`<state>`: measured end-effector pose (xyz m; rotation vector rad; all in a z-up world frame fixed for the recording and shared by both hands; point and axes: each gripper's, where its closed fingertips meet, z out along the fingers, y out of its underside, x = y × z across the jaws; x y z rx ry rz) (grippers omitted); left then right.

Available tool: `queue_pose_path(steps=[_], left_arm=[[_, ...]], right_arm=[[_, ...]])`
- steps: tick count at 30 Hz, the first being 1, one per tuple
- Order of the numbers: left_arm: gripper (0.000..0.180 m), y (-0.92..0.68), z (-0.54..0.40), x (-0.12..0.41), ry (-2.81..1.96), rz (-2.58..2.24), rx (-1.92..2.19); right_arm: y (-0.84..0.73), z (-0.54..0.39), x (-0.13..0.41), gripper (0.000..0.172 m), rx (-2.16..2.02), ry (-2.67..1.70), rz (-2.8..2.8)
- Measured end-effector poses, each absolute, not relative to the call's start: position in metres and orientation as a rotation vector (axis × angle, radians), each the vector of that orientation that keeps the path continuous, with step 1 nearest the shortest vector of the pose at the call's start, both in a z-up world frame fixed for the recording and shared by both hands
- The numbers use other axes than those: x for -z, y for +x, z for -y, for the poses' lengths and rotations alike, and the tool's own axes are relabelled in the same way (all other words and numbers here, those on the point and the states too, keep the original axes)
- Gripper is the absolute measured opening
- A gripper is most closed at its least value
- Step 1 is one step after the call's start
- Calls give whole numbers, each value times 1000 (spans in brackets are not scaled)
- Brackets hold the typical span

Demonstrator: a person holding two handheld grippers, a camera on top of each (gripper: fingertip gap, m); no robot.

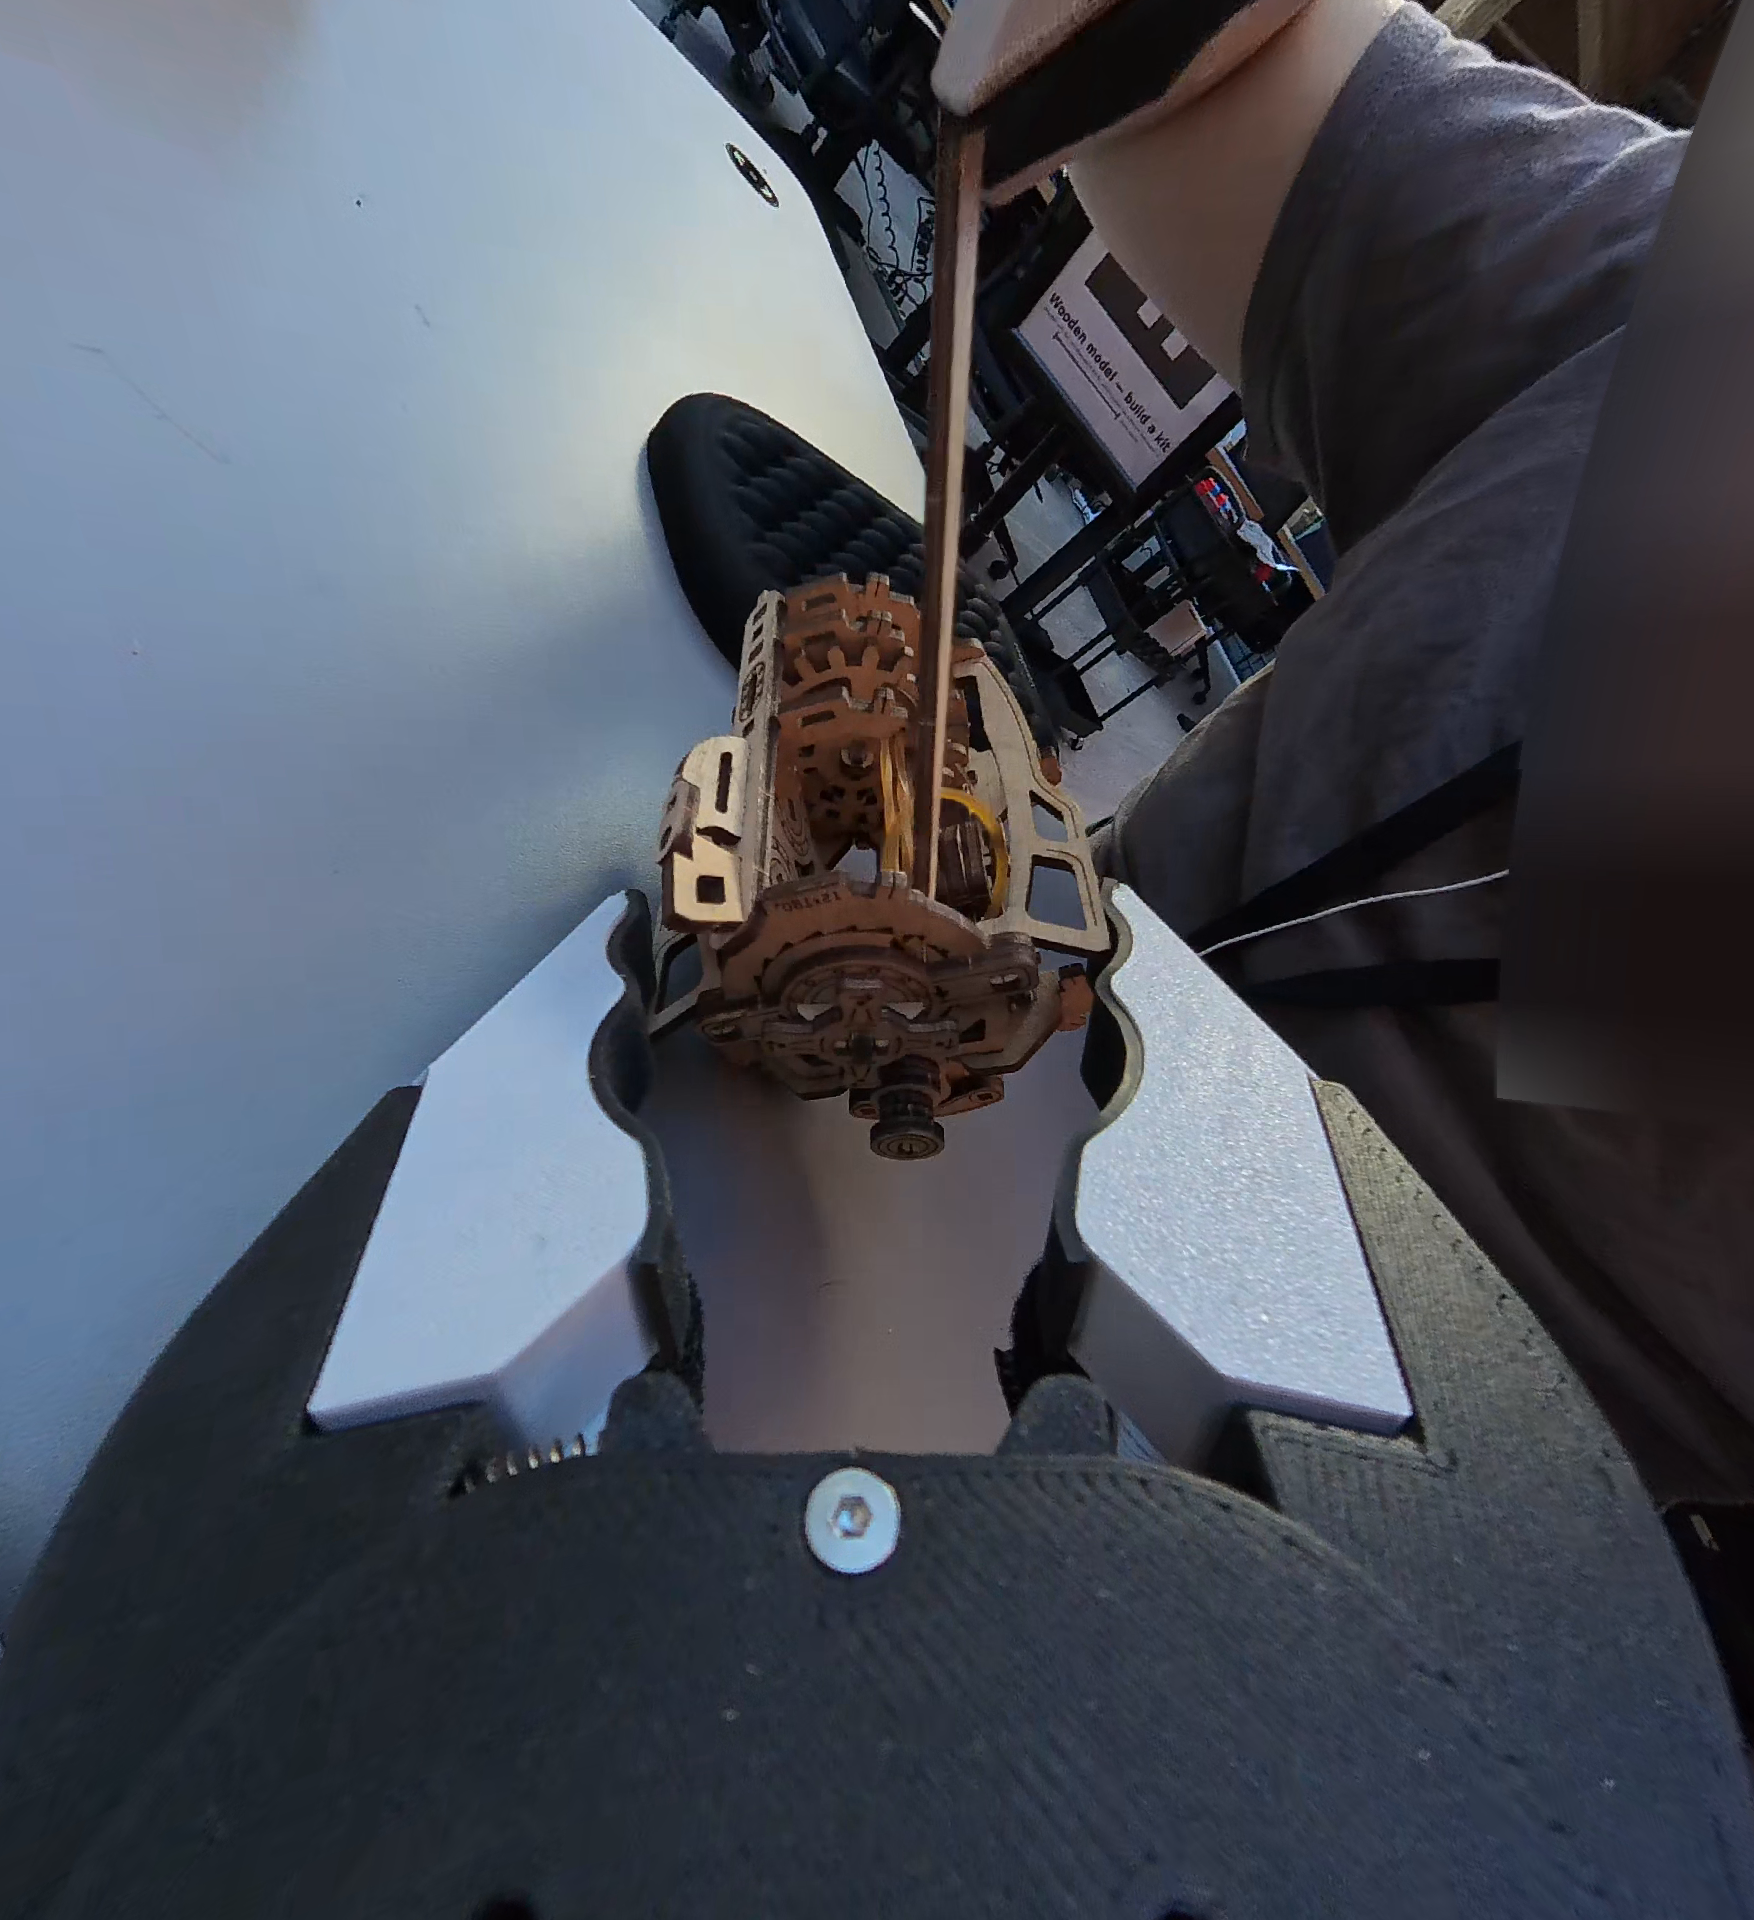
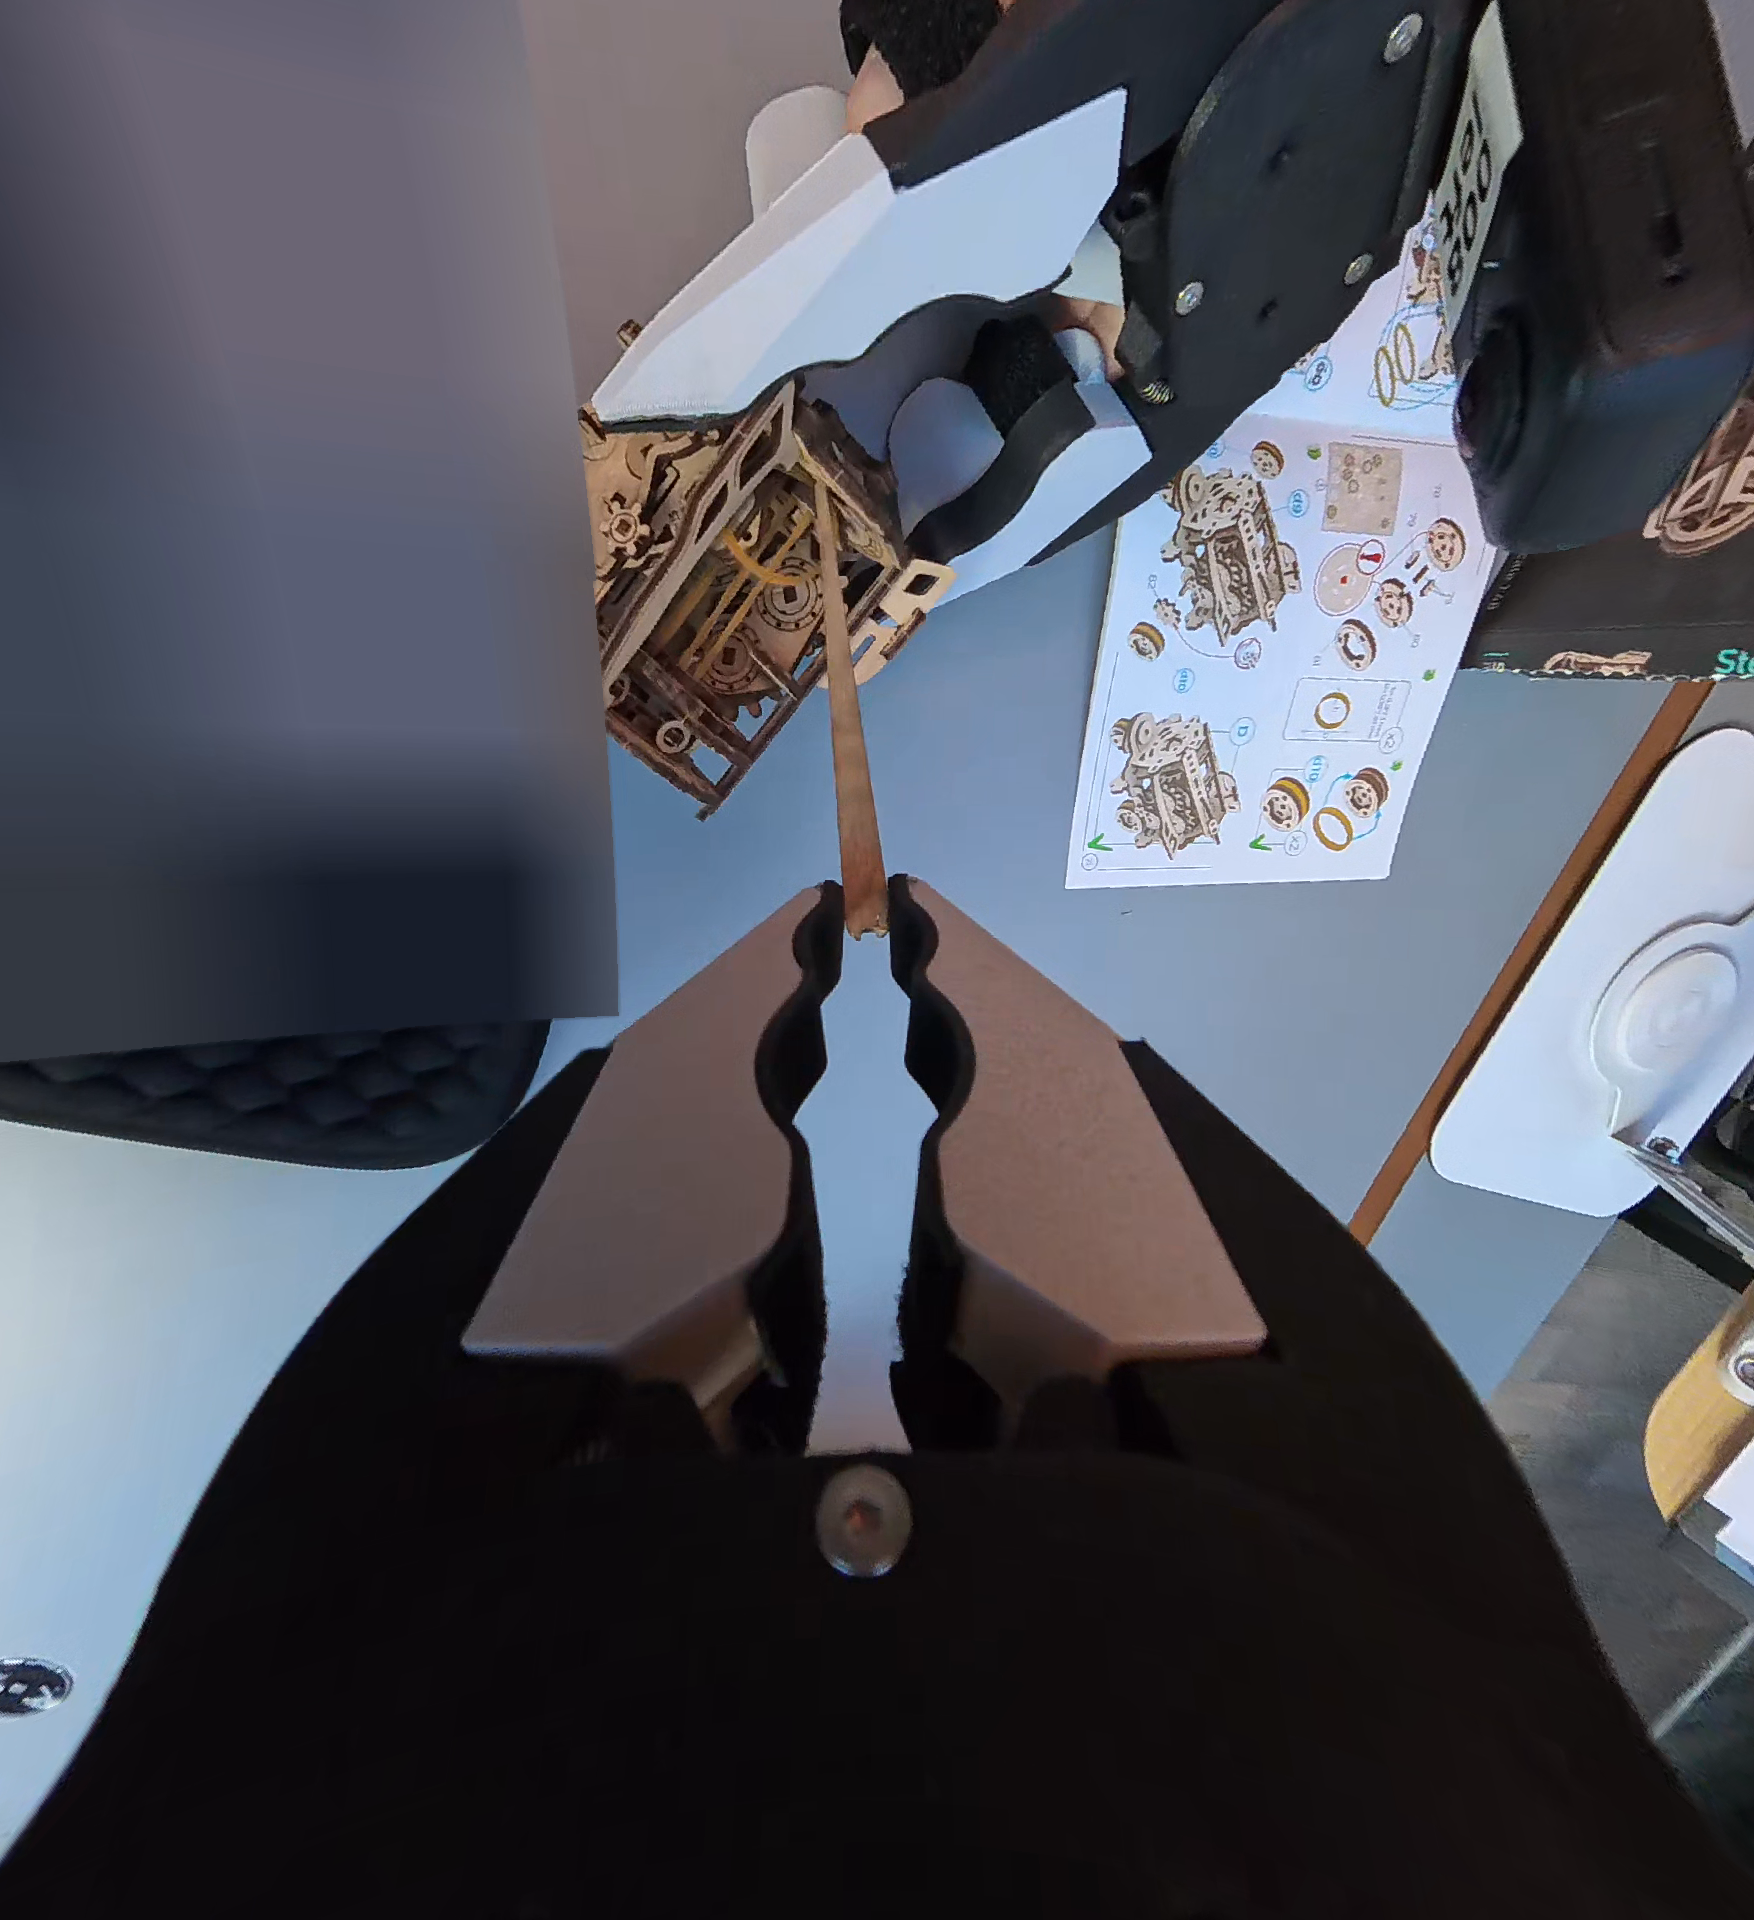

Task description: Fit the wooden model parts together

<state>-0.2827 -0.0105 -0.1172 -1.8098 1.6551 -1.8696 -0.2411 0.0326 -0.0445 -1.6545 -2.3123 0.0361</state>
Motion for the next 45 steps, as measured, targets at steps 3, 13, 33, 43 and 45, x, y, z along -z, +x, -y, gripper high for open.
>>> queue_pose_path(steps=[3, 13, 33, 43, 45], left_arm=[[82, -283, 11, 117, -1807, -1662, 1865], [82, -283, 12, 118, -1802, -1673, 1857], [82, -283, 13, 118, -1801, -1678, 1855], [82, -283, 13, 118, -1799, -1682, 1854], [82, -283, 13, 118, -1797, -1684, 1853]], right_arm=[[-240, -34, 47, 8, -26, -1661, 2327], [-239, -38, 46, 7, 32, -1656, 2380], [-243, -36, 45, 7, 0, -1634, 2434], [-246, -36, 38, 7, -47, -1627, 2483], [-249, -33, 36, 7, -132, -1645, 2474]])
